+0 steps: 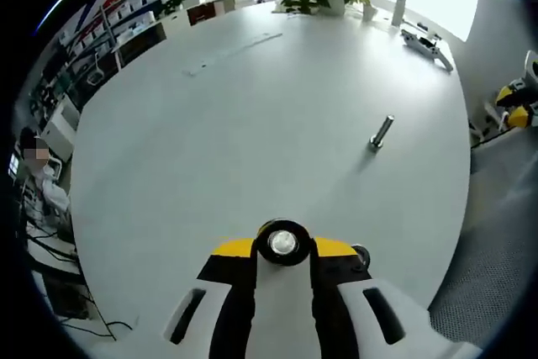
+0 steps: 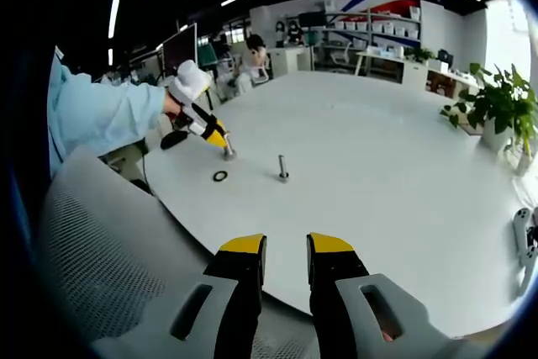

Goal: Place the washer onto the threaded stud by aligning its center hole with the stud, sliding it down to the base, and recovering from edge contact or off-axis alignment until the washer reaches the visible bottom stop.

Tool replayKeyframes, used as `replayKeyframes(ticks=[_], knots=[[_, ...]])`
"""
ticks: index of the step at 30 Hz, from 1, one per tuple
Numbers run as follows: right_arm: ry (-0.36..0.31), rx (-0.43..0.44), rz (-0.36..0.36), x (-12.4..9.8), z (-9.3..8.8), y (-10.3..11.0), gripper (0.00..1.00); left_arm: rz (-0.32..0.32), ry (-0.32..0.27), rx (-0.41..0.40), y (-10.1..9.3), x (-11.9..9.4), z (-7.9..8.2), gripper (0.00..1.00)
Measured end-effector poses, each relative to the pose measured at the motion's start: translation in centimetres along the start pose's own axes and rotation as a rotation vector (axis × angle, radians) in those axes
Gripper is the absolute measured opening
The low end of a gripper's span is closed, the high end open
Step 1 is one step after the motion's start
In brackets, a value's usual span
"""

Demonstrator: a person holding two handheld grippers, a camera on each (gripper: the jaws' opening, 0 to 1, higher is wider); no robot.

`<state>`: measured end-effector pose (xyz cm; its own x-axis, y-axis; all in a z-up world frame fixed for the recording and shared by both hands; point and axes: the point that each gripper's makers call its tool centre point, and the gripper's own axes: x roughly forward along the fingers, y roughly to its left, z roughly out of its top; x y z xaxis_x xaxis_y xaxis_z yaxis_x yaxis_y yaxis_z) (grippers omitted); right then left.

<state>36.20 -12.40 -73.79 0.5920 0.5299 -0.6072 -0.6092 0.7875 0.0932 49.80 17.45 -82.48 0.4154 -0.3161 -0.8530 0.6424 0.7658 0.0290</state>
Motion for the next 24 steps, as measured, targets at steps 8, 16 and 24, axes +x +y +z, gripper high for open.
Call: replayKeyframes(ticks=[8, 16, 24], knots=[[-0.002, 0.001, 0.0, 0.0, 0.0, 0.0, 0.22, 0.006, -0.01, -0.011, 0.1, -0.6, 0.1, 0.21], [-0.003, 0.0, 0.002, 0.0, 0.0, 0.0, 0.22, 0.022, -0.009, 0.025, 0.2, -1.0, 0.7, 0.21], [-0.005, 0.002, 0.003, 0.0, 0.0, 0.0, 0.22, 0.055, 0.077, 0.183, -0.1, -0.4, 0.5, 0.21]])
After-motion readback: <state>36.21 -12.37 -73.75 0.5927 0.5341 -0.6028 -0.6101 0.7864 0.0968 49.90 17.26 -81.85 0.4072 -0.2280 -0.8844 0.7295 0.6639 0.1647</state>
